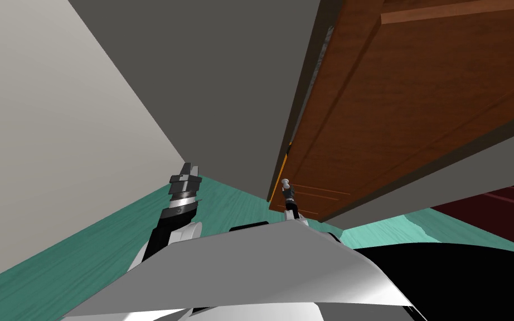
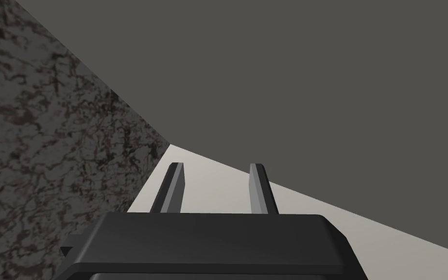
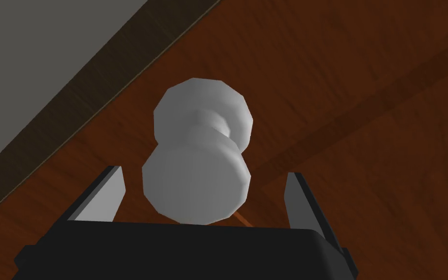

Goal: Pull the door open

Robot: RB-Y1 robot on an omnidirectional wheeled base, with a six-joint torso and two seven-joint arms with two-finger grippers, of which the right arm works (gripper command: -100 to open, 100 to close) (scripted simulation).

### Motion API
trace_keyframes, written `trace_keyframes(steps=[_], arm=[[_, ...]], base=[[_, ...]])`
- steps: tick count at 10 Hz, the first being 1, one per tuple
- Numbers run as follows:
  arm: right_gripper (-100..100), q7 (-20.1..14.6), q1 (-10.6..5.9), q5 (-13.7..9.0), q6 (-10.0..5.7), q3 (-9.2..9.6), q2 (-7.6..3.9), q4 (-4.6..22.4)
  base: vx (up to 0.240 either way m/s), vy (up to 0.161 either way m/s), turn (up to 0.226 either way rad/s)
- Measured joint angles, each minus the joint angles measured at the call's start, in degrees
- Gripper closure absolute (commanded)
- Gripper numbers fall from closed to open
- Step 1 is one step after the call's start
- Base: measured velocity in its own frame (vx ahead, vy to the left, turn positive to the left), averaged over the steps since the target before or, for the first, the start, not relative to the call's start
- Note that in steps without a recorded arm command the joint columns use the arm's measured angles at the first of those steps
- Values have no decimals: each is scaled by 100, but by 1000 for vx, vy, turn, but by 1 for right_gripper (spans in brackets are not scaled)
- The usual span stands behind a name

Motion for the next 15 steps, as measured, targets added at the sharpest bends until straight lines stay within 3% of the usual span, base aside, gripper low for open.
trace_keyframes(steps=[5, 15], arm=[[-100, -754, -162, -263, -33, 39, 112, 126], [-100, -2169, -324, -729, 51, 111, 349, 83]], base=[[-70, -10, 41], [-65, -12, 36]])
